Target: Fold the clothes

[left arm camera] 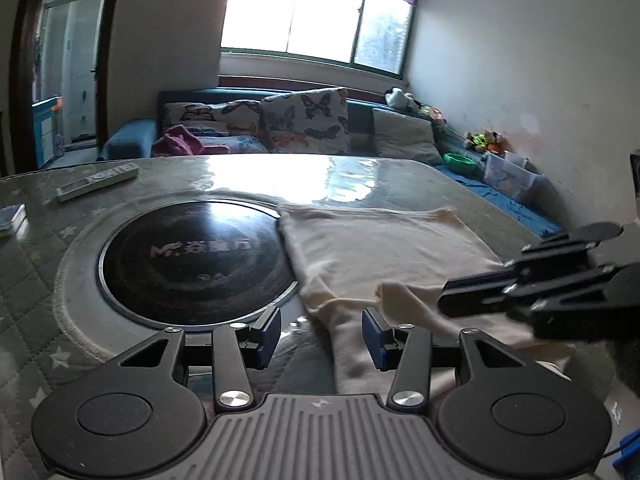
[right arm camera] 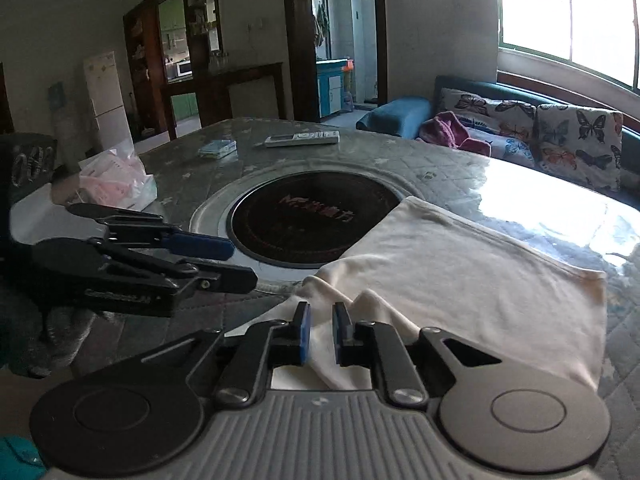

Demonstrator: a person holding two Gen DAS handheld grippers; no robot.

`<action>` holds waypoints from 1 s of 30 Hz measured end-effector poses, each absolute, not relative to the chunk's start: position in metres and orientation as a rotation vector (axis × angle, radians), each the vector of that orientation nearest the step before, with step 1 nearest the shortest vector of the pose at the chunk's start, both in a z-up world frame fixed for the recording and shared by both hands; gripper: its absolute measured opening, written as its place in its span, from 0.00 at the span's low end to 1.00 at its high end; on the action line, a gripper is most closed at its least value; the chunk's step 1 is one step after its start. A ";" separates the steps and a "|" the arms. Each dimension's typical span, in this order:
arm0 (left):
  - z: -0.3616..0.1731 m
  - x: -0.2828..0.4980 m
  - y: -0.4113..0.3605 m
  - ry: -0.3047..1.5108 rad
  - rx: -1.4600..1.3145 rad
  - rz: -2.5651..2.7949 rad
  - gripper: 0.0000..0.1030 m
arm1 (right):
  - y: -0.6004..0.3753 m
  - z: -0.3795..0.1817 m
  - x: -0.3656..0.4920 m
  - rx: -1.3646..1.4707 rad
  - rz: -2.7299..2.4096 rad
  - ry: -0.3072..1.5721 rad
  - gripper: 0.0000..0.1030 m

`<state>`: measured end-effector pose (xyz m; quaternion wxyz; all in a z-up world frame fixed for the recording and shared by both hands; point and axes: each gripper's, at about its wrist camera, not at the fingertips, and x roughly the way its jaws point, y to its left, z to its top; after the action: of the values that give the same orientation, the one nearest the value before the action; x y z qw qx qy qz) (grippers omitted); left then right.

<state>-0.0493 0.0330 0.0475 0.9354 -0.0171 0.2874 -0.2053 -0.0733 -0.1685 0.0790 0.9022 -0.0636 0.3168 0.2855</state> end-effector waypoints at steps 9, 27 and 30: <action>0.038 -0.046 -0.011 0.618 0.034 -0.524 0.45 | -0.262 0.076 -0.105 -0.082 0.344 0.693 0.37; 0.035 -0.038 -0.037 0.643 0.098 -0.489 0.05 | -0.291 0.040 -0.141 -0.106 0.251 0.728 0.49; 0.056 -0.041 -0.039 0.590 0.089 -0.500 0.04 | -0.290 0.038 -0.143 -0.123 0.248 0.718 0.50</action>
<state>-0.0407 -0.0390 0.0562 0.9252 0.0435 0.2878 -0.2435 -0.1425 -0.2900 0.0383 0.9269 -0.0600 0.3502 0.1210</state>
